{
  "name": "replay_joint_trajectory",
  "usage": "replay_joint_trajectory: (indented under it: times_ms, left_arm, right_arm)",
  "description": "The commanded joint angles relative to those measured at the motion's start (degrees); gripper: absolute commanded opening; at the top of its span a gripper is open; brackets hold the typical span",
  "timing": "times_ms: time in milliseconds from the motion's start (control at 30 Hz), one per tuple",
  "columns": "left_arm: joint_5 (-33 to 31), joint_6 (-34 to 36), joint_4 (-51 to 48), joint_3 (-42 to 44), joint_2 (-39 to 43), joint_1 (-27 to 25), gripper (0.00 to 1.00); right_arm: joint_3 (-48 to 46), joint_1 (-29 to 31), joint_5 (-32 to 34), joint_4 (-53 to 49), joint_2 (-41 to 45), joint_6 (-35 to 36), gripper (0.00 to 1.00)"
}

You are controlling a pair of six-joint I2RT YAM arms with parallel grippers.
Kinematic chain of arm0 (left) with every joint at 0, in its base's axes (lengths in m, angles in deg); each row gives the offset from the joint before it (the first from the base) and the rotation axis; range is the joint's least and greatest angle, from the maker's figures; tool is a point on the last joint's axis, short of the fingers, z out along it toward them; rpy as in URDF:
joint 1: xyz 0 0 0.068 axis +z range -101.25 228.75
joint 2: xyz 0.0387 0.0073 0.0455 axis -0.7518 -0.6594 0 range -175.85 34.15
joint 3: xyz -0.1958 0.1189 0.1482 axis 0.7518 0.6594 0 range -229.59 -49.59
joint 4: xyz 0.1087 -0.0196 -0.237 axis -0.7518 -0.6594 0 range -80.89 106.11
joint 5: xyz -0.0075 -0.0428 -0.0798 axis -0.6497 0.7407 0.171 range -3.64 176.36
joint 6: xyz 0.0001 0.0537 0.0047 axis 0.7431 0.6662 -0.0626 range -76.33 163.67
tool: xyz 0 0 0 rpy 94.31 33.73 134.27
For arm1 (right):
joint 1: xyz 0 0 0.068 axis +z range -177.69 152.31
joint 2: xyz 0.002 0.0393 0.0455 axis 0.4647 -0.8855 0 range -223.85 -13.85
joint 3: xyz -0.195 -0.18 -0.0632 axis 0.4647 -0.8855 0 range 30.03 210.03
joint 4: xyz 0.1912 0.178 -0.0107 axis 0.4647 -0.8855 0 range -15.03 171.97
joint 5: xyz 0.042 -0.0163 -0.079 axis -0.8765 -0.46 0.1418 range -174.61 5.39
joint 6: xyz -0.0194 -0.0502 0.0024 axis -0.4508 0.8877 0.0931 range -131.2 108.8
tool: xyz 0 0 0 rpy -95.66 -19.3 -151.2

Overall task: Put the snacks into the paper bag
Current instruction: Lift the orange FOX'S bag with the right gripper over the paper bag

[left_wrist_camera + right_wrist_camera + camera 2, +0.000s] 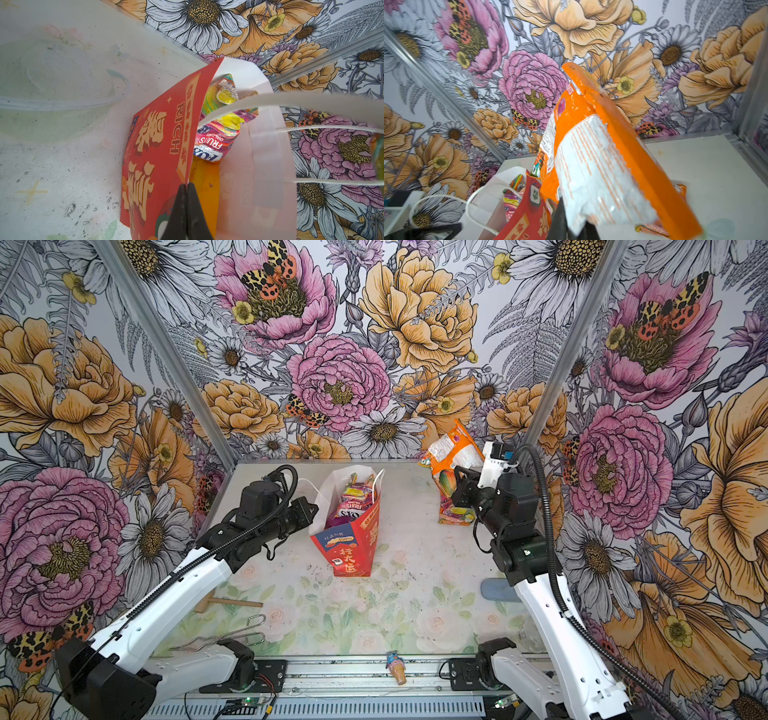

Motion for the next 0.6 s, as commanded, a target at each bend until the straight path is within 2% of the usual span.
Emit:
replay_joint_trajectory:
  times_ms: [0, 233, 433, 567]
  left_arm:
    - [-0.5, -0.2, -1.3, 0.1, 1.4, -0.3, 0.0]
    - [-0.8, -0.3, -1.4, -0.1, 1.6, -0.7, 0.0]
    - [-1.0, -0.4, -1.4, 0.1, 1.9, -0.8, 0.0]
    - [-1.0, -0.4, -1.4, 0.0, 1.9, -0.8, 0.0]
  right_arm:
    - [5.0, 5.5, -2.1, 1.9, -0.9, 5.0, 0.0]
    - [11.5, 19.7, 4.1, 2.0, -6.5, 9.8, 0.0]
    - [15.9, 27.3, 6.7, 2.1, -13.6, 13.2, 0.0]
    - [18.1, 29.9, 9.7, 2.2, -17.3, 14.7, 0.0]
